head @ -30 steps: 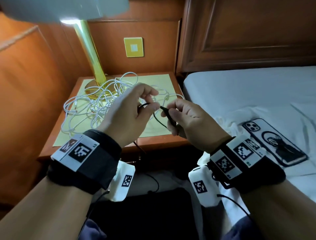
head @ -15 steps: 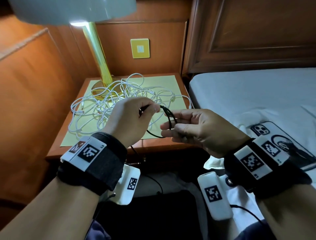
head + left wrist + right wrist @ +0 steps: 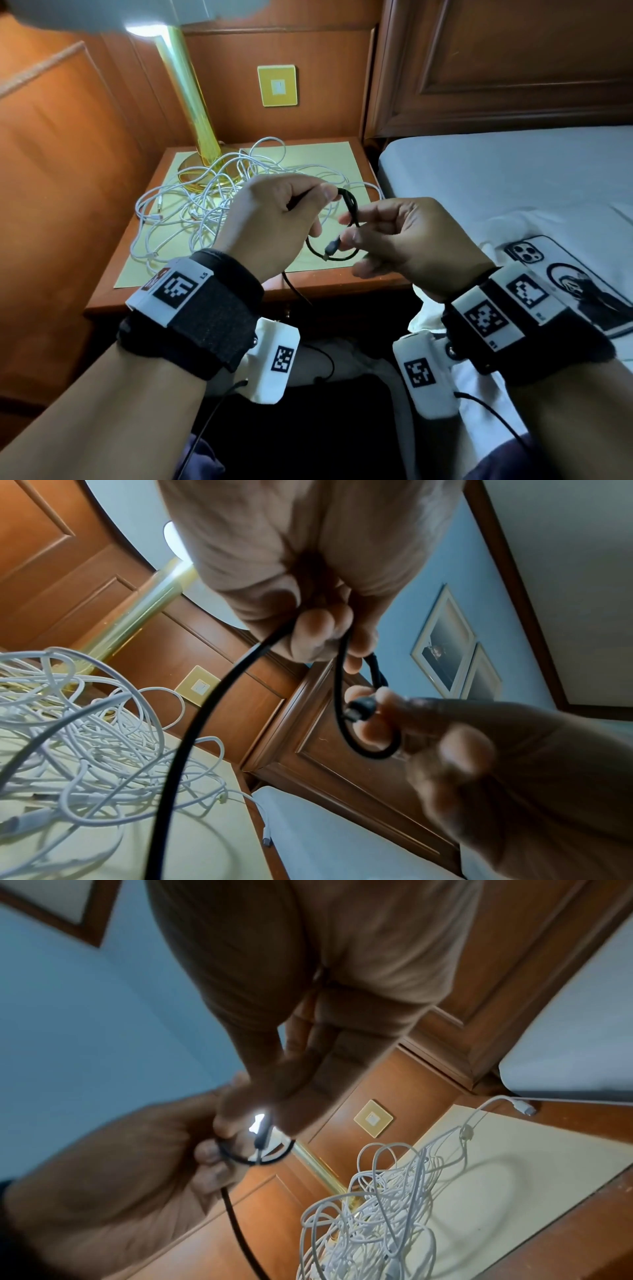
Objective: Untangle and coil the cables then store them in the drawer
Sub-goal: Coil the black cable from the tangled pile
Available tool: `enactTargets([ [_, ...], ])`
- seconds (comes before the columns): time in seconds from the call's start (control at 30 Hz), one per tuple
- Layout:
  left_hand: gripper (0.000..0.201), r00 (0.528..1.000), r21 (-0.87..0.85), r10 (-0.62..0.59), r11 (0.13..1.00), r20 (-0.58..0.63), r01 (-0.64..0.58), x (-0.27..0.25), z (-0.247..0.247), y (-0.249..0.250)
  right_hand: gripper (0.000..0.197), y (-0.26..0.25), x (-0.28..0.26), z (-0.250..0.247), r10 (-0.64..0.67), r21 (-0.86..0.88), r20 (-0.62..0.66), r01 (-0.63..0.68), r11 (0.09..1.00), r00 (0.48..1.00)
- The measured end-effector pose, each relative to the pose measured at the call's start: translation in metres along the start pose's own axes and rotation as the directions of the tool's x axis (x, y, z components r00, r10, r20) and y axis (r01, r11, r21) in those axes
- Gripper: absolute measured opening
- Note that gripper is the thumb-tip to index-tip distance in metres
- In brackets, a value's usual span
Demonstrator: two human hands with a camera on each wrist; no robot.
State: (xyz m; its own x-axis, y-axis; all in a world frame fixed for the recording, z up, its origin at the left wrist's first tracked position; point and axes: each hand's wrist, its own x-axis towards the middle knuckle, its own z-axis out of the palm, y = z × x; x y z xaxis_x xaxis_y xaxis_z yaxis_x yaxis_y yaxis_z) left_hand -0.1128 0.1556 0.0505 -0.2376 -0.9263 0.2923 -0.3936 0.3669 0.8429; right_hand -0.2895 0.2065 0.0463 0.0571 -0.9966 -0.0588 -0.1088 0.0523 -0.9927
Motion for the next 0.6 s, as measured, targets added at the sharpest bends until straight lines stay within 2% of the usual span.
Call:
enactTargets([
  [0.07,0.019,0.999,-0.011,-0.029,1.0,0.037,0.029,-0.001,0.001,0.003,0.01,0.001,0.002,0.002,-0.056,-0.101,-0.079,0.047,0.994,0.995],
  [0.2,0.019,0.99,-0.029,-0.087,0.995,0.113,0.091,-0.004,0.003,0.005,0.017,0.005,0.005,0.004,-0.154,-0.249,-0.2,0.102,0.963,0.968],
  [0.37,0.018,0.979,-0.047,-0.111,0.992,0.168,0.12,-0.007,0.006,0.008,0.008,0.014,0.01,0.007,-0.173,-0.3,-0.312,0.076,0.951,0.934],
  [0.43,0.019,0.984,-0.048,-0.109,0.992,0.138,0.116,-0.008,0.006,0.008,0.008,0.014,0.01,0.006,-0.14,-0.282,-0.286,0.056,0.958,0.948],
  [0.6,0.013,0.997,-0.011,-0.072,0.997,-0.027,0.072,-0.006,-0.007,0.001,0.014,0.012,0.006,0.002,-0.088,-0.14,-0.076,0.077,0.987,0.993],
])
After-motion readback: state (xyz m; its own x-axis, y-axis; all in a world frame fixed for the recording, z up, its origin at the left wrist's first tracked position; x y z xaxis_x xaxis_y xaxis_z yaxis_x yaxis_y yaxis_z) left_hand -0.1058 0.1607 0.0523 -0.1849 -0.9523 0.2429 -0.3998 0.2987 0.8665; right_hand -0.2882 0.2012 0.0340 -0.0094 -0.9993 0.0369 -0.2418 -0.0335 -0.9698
